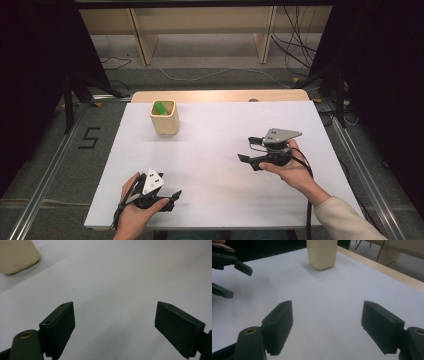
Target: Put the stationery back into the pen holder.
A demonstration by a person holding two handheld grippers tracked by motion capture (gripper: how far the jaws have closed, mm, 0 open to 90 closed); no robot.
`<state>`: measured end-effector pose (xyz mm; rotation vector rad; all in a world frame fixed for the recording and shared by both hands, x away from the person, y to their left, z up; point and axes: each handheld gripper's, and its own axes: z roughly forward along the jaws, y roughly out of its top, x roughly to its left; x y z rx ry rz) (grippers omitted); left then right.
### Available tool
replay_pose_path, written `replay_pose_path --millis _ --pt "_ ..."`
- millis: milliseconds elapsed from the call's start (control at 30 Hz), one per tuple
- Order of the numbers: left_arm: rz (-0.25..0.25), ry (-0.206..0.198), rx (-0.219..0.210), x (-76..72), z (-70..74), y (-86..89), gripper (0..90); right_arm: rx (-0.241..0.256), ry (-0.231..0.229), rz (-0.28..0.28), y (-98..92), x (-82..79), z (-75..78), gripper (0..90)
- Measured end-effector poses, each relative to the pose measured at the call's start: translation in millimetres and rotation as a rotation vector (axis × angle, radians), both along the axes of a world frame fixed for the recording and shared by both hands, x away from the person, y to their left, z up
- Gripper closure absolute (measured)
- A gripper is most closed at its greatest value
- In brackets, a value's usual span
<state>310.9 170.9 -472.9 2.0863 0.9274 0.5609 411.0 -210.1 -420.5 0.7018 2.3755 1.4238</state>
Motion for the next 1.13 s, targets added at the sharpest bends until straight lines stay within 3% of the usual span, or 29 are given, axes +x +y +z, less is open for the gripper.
replay_pose_path --millis 233,633,833,1133 --pt "0.0 0.003 -0.001 0.3 -0.5 -0.1 16.3 0.003 0.012 -0.028 -23.5 -17.8 -6.1 25.7" --pt "-0.003 0.006 0.003 0.2 -0.7 -0.6 16.3 0.01 0.057 -0.048 -48.9 -53.6 -34.0 25.5" --pt "-0.007 0.002 0.006 -0.1 -0.6 -1.0 16.3 0.012 0.05 -0.074 -59.2 -67.9 -42.9 25.3" --pt "-0.013 0.006 0.001 0.0 -0.8 -2.4 16.2 0.046 0.06 -0.118 -71.3 -75.8 -46.5 24.8"
